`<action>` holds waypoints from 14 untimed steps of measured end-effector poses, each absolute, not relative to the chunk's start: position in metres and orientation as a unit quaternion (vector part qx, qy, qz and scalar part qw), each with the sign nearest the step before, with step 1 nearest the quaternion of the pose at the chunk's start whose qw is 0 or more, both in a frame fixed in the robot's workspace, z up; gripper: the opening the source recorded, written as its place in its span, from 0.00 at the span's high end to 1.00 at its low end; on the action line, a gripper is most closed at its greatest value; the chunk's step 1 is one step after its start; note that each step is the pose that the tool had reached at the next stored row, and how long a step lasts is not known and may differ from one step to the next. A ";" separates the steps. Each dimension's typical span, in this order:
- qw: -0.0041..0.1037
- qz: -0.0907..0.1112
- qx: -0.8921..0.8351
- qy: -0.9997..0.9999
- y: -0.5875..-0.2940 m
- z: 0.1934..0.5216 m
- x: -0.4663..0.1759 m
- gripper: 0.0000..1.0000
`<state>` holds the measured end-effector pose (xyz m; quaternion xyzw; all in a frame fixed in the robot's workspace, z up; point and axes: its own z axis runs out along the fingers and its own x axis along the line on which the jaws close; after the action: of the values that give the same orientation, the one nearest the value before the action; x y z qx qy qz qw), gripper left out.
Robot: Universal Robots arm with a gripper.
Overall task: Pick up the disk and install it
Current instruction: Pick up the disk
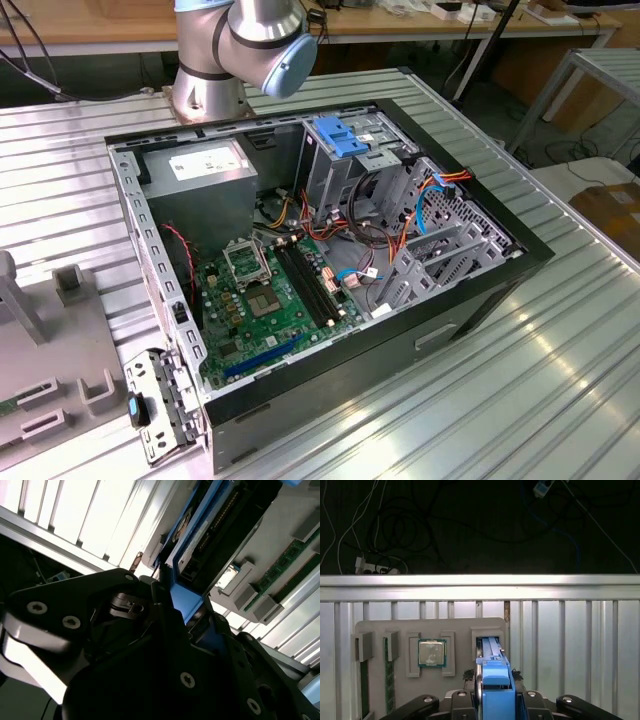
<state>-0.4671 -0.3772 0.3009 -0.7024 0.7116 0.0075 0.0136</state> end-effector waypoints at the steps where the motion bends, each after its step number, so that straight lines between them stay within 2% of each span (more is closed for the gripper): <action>1: 0.014 0.007 -0.702 0.712 -0.377 0.301 -0.467 0.63; 14: 0.014 0.008 -0.702 0.712 -0.377 0.301 -0.467 0.63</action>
<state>-0.4671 -0.3772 0.3010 -0.7024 0.7116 0.0075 0.0135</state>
